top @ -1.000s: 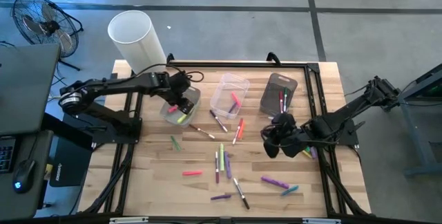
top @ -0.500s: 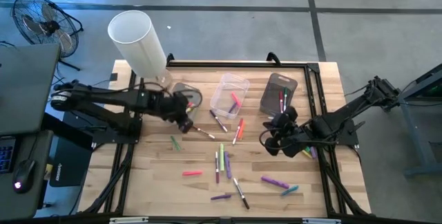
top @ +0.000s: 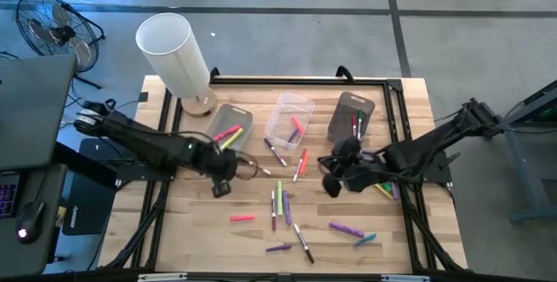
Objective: Pick & Place Markers
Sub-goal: Put the black marker into the black bin
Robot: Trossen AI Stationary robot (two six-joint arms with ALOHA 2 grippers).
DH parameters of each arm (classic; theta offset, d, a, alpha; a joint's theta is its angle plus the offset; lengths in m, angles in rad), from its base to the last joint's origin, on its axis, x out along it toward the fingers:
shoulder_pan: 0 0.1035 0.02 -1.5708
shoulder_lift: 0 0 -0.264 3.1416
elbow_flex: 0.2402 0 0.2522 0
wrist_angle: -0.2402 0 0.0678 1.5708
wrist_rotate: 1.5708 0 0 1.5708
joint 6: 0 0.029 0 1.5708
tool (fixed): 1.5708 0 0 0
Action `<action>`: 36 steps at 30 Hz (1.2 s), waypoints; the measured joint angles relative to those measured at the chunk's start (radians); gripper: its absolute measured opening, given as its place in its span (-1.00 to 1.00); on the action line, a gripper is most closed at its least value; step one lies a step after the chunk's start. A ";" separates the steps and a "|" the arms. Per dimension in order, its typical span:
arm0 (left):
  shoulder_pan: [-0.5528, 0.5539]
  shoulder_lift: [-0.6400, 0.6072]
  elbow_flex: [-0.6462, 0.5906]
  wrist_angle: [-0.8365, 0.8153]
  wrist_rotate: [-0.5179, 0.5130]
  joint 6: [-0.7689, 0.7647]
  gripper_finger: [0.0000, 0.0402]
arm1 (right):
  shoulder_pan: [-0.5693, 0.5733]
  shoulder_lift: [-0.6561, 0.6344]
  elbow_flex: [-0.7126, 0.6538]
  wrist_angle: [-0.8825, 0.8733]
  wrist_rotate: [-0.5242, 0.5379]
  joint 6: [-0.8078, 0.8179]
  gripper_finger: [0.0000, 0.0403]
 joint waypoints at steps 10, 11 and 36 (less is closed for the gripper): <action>-0.136 -0.294 -0.235 0.114 0.051 0.070 -1.00 | -0.057 0.493 0.587 -0.502 -0.288 0.240 -1.00; -0.143 -0.336 -0.248 0.122 0.051 0.078 -1.00 | -0.058 0.542 0.646 -0.555 -0.339 0.279 -1.00; -0.152 -0.699 -0.277 0.000 0.034 0.127 -1.00 | 0.109 1.065 1.063 -0.715 -0.791 0.802 -0.76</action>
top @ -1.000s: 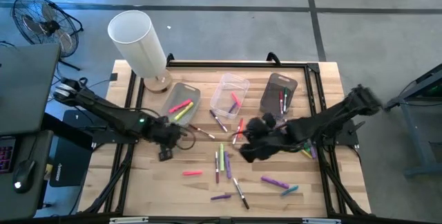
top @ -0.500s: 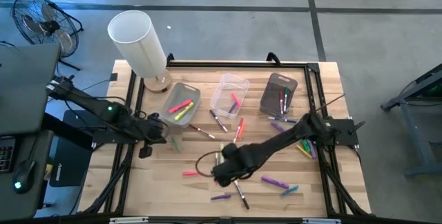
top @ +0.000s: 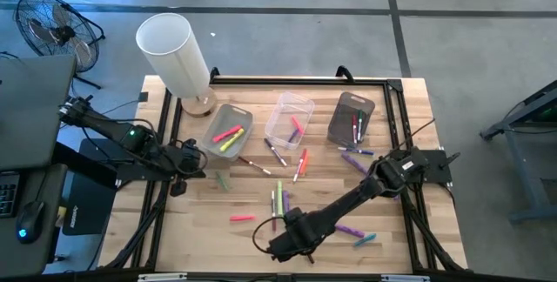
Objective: Pick & Place Markers
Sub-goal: Put the black marker into the black bin
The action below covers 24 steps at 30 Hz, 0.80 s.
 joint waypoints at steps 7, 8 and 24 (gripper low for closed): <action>0.000 -0.001 0.000 -0.002 -0.004 0.005 -1.00 | -0.002 0.006 0.001 0.009 0.054 -0.016 -0.35; 0.000 -0.001 0.000 -0.003 -0.004 0.005 -1.00 | -0.005 0.012 0.001 0.008 0.050 -0.031 -0.33; 0.000 -0.001 0.000 -0.014 -0.013 0.002 -1.00 | -0.028 0.109 0.006 -0.026 0.091 -0.173 -0.91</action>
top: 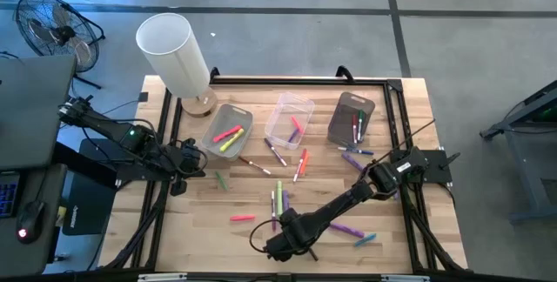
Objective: Pick & Place Markers
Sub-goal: Put the black marker into the black bin
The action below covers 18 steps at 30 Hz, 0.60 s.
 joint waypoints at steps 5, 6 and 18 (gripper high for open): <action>0.000 0.000 0.000 0.000 0.000 0.003 -1.00 | -0.014 -0.019 -0.003 -0.043 -0.008 -0.023 -0.87; 0.000 0.000 0.000 0.000 0.000 0.003 -1.00 | -0.012 -0.031 -0.005 -0.045 0.015 -0.022 -0.90; 0.000 0.001 0.001 0.045 -0.033 -0.002 -1.00 | -0.061 -0.297 -0.011 -0.332 0.393 0.059 -0.93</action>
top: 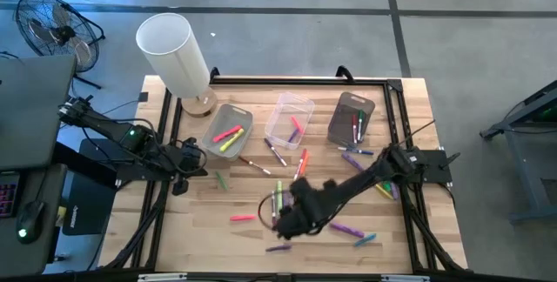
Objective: Pick & Place Markers
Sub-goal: Put the black marker into the black bin
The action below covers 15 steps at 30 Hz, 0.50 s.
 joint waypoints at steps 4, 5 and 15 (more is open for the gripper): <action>0.000 -0.001 0.000 0.022 0.000 -0.007 -1.00 | -0.067 -0.175 -0.114 0.005 0.140 -0.072 -0.93; 0.000 0.000 0.000 0.029 0.000 -0.016 -1.00 | -0.086 -0.223 -0.169 0.009 0.158 -0.065 -0.93; 0.000 0.000 0.000 0.031 -0.032 -0.053 -1.00 | -0.361 -0.853 -0.807 0.267 0.232 -0.093 -0.93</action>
